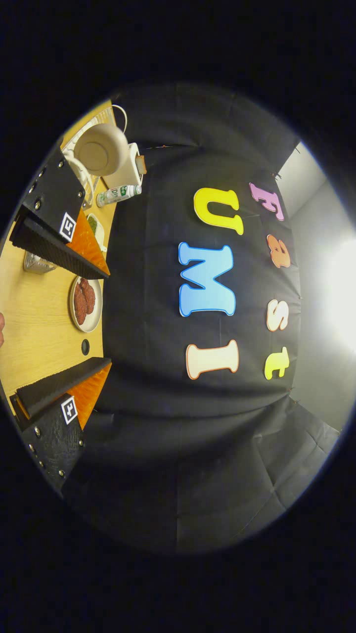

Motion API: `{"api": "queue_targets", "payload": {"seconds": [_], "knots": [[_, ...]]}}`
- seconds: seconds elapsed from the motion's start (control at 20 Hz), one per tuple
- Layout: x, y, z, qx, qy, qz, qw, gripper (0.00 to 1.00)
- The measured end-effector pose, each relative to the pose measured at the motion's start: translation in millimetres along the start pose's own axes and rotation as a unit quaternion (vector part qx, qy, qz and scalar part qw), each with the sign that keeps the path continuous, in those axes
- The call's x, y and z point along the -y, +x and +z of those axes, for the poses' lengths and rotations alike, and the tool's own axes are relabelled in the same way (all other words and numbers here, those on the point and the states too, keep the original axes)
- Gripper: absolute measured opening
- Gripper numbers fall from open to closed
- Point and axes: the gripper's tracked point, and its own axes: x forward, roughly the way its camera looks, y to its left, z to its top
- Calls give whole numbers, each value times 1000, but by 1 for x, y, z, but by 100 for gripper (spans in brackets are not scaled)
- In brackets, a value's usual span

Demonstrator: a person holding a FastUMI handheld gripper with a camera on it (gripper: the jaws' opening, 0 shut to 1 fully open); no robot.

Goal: Take the plate from the dish rack, then take the spoon from the basket and place it into the plate.

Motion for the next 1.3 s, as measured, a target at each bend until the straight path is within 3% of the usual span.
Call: {"api": "queue_targets", "payload": {"seconds": [0.25,0.5,0.6,0.9,1.3], "knots": [[-49,-19,70,32,-31,-1,999,98],[-78,-20,95,30,-5,0,1000,97],[-87,-18,98,12,5,-3,1000,97],[-137,-8,95,-68,43,40,996,97],[-216,1,67,-189,38,111,975,98]]}}
